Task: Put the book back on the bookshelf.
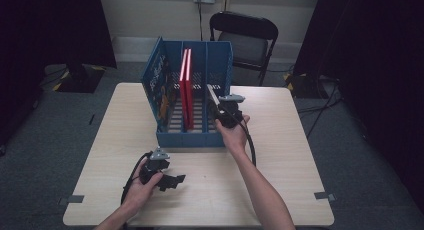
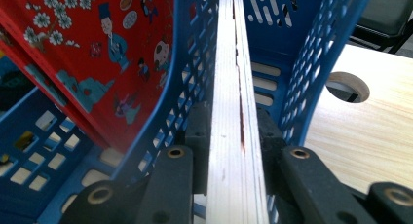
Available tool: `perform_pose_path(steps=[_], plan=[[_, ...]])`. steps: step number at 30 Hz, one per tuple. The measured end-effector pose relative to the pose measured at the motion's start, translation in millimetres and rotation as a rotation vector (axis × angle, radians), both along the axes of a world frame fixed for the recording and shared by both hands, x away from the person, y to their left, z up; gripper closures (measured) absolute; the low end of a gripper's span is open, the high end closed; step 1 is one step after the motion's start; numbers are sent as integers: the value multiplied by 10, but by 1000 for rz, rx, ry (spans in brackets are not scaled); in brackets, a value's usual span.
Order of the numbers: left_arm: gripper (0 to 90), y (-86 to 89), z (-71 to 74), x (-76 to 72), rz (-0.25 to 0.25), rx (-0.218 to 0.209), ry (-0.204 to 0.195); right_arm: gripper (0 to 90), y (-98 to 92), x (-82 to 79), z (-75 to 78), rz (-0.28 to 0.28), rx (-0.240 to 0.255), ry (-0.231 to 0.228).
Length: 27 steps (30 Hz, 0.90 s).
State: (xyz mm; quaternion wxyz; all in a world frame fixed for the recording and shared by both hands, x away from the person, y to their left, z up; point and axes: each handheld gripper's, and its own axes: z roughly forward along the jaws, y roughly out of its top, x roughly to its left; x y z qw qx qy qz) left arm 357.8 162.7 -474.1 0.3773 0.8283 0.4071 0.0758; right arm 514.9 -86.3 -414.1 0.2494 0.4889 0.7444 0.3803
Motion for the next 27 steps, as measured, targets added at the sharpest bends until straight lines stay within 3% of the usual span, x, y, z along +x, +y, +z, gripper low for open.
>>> perform_pose_path(steps=[3, 9, 13, 15, 19, 27], plan=[[175, 0, -2, -2, 2, 0, 4, 722, 42, 5, -9, -3, 20, -4], [175, 12, -10, 6, 8, -3, 7, 702, 58, -5, -3, 1, 14, -7], [175, 8, -15, 11, 19, -2, 6, 659, 52, -97, 40, 28, 21, -18], [175, 8, -13, 8, 14, 2, 8, 650, 60, -180, 60, 41, 4, -44], [175, 3, -16, -2, 6, 12, 0, 653, 15, -257, 39, 43, 3, -13], [174, 25, -5, -36, 5, 8, -4, 695, -18, -306, -9, 34, 3, -14]])
